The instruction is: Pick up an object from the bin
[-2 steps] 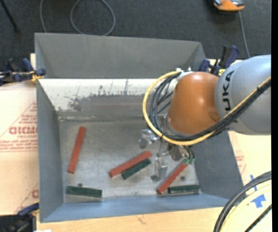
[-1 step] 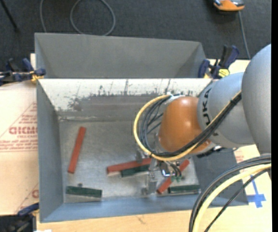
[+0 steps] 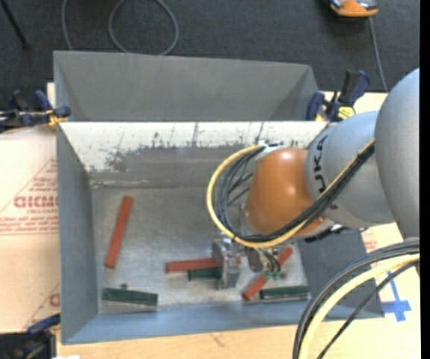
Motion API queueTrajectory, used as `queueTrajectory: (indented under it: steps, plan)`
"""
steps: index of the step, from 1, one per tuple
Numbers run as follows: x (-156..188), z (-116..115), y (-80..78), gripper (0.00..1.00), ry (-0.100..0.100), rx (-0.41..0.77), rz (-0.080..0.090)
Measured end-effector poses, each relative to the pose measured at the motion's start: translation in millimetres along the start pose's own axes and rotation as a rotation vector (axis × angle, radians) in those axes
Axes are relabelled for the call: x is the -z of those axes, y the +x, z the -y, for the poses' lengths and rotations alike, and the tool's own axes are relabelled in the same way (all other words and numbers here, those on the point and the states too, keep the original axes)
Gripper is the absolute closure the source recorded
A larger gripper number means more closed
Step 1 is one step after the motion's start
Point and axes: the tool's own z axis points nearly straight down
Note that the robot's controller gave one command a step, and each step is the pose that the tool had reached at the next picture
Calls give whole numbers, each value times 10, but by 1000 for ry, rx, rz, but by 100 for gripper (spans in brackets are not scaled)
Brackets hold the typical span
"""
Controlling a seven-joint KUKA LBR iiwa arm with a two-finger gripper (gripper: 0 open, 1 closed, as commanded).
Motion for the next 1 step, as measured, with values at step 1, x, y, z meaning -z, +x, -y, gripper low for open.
queueTrajectory:
  steps: [1]
  plan:
    - [1273, 96, -306, 100, 2, 23, 4]
